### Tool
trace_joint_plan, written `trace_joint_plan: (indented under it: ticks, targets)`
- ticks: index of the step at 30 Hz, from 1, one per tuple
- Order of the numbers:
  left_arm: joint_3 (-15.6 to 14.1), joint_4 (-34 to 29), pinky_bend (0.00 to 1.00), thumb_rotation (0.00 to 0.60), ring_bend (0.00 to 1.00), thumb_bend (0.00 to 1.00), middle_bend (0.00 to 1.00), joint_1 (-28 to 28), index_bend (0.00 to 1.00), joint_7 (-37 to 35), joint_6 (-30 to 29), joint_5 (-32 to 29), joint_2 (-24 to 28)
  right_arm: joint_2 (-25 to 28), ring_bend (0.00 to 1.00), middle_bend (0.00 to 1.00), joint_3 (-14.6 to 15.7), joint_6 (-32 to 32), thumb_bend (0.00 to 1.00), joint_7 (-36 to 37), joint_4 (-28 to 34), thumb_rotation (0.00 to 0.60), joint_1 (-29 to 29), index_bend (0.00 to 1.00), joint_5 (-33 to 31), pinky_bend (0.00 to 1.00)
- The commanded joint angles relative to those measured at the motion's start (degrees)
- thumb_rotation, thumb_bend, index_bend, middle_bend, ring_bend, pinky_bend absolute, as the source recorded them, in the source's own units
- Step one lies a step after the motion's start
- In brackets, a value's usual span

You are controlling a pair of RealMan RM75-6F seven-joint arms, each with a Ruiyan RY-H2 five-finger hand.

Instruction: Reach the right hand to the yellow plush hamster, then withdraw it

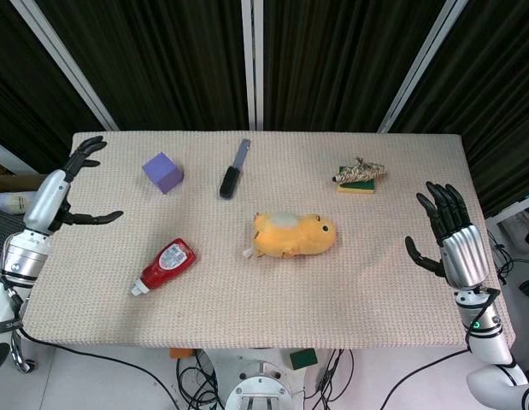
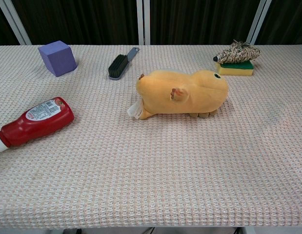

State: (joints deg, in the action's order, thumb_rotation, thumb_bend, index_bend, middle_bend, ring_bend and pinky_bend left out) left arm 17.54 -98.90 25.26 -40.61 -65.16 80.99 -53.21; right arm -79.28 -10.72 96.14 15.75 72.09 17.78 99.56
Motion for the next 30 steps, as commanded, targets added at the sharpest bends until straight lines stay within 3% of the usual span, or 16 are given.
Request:
trace_joint_plan:
  ticks: [1, 9, 19, 24, 30]
  targets:
    - [-0.1, -0.1, 0.22, 0.6, 0.07, 0.06, 0.04, 0.3, 0.1, -0.5, 0.2, -0.1, 0.2, -0.3, 0.0, 0.0, 0.5, 0.0, 0.45, 0.1, -0.6, 0.6, 0.0, 0.0, -0.3, 0.0]
    - [-1.2, -0.2, 0.22, 0.6, 0.07, 0.06, 0.04, 1.3, 0.1, 1.8, 0.4, 0.4, -0.4, 0.9, 0.0, 0.0, 1.6, -0.8, 0.45, 0.9, -0.5, 0.6, -0.3, 0.0, -1.6, 0.0]
    - [-2.5, 0.8, 0.22, 0.6, 0.07, 0.07, 0.06, 2.1, 0.11, 11.0, -0.8, 1.2, -1.4, 2.4, 0.0, 0.0, 3.7, -5.5, 0.45, -1.4, 1.2, 0.6, 0.2, 0.0, -2.9, 0.0]
    - [-3.1, 3.7, 0.21, 0.6, 0.07, 0.05, 0.1, 2.3, 0.12, 22.5, -3.0, 1.4, -2.7, 9.8, 0.0, 0.0, 6.5, -21.8, 0.43, -14.5, 13.2, 0.6, 2.0, 0.0, -10.2, 0.0]
    - [-3.4, 4.2, 0.21, 0.6, 0.07, 0.0, 0.12, 2.0, 0.12, 36.9, -6.0, -0.5, -4.7, 10.4, 0.0, 0.0, 5.0, -31.9, 0.39, -29.6, 21.6, 0.6, 5.8, 0.0, -18.9, 0.0]
